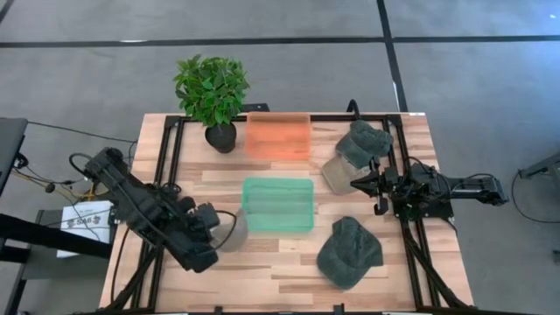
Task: Pick & Place hat
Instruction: Put the bottom brown cap into the green bin
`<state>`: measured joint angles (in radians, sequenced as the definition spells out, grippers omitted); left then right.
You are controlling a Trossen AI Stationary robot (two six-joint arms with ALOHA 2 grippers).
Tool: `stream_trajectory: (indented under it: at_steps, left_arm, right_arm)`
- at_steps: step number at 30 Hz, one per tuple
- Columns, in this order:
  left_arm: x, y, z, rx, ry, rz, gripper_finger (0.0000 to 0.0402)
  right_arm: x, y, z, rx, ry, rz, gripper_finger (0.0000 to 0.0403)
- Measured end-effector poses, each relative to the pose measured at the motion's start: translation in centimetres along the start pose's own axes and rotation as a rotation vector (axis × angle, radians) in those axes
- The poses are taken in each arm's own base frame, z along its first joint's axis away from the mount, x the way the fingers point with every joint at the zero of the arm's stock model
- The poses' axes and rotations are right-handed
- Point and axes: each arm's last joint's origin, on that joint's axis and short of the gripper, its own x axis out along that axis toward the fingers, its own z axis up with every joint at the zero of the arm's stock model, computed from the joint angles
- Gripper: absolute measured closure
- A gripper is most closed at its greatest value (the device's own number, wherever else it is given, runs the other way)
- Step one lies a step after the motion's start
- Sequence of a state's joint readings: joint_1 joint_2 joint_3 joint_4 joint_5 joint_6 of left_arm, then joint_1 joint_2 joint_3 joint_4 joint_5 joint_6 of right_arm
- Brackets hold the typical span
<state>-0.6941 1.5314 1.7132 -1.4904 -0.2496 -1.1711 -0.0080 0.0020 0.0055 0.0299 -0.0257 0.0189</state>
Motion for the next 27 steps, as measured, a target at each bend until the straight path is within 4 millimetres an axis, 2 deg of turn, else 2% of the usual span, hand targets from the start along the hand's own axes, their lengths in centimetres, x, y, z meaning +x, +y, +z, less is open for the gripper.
stream_trajectory:
  at_steps: [5,10,15,23,27]
  left_arm:
    - [-2.7,0.8,0.9,-0.014,-0.093,0.010,0.0380]
    - [-3.3,1.5,2.6,0.016,-0.143,0.015,0.0380]
    - [-2.7,2.2,5.1,0.059,-0.147,0.056,0.0380]
    - [-1.4,3.0,10.7,0.180,-0.183,0.109,0.0380]
    - [0.4,2.9,13.8,0.289,-0.178,0.119,0.0380]
  right_arm:
    - [0.0,0.0,0.0,0.000,0.000,0.000,0.0386]
    - [0.0,0.0,0.0,0.000,0.000,0.000,0.0386]
    - [0.0,0.0,0.0,0.000,0.000,0.000,0.0386]
    - [0.0,0.0,0.0,0.000,0.000,0.000,0.0386]
    - [0.0,0.0,0.0,0.000,0.000,0.000,0.0386]
